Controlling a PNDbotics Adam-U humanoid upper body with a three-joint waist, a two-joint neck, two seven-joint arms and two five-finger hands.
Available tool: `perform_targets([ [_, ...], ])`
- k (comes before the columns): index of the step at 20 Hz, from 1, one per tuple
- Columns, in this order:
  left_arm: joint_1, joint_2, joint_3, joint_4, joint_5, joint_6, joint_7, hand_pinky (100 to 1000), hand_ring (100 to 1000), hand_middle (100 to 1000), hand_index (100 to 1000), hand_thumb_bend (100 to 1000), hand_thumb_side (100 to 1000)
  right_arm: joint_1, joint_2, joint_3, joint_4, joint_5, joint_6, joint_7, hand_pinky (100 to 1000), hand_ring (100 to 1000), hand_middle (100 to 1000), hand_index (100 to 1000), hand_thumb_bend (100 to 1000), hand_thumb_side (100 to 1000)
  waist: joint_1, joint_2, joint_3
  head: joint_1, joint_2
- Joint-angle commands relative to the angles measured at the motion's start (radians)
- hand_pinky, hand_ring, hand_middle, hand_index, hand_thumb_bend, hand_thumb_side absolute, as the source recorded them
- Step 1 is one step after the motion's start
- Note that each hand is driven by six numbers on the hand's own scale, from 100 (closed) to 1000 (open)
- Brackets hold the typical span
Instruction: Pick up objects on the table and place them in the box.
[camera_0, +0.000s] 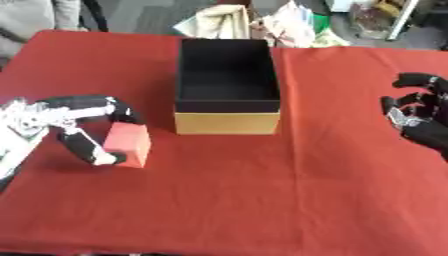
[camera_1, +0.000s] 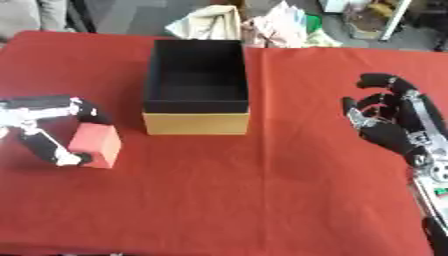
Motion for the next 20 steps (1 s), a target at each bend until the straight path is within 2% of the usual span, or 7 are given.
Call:
perform_targets([
  [1, -0.009, 0.014, 0.004, 0.005, -0.020, -0.005, -0.001, 740, 713, 591, 806, 264, 143, -0.008, -0.023, -0.008, -0.005, -0.003, -0.001, 0.002, 432, 539, 687, 770, 263, 100, 0.001, -0.013, -0.001, 0.002, 0.003],
  [4, -0.007, 0.012, 0.010, 0.006, -0.029, -0.007, 0.010, 729, 674, 505, 755, 190, 145, -0.008, -0.022, -0.009, -0.004, -0.003, -0.002, 0.002, 432, 539, 687, 770, 255, 100, 0.001, -0.013, -0.001, 0.002, 0.003],
  [8, -0.005, 0.011, 0.022, -0.006, -0.032, -0.007, 0.047, 715, 632, 435, 701, 169, 144, -0.007, -0.023, -0.010, -0.003, -0.003, -0.002, 0.002, 432, 538, 686, 770, 250, 100, 0.002, -0.013, 0.000, 0.001, 0.004],
  [15, -0.023, 0.022, 0.053, -0.062, -0.032, 0.001, 0.117, 711, 615, 409, 680, 164, 145, -0.005, -0.022, -0.010, -0.001, -0.003, -0.002, 0.002, 432, 538, 686, 770, 236, 100, 0.002, -0.016, 0.002, -0.002, 0.005],
  [20, -0.084, 0.045, 0.086, -0.114, -0.051, 0.004, 0.161, 721, 618, 410, 675, 184, 146, -0.004, -0.025, -0.010, 0.000, -0.003, -0.002, 0.003, 432, 538, 686, 771, 232, 100, 0.001, -0.020, 0.005, -0.004, 0.005],
])
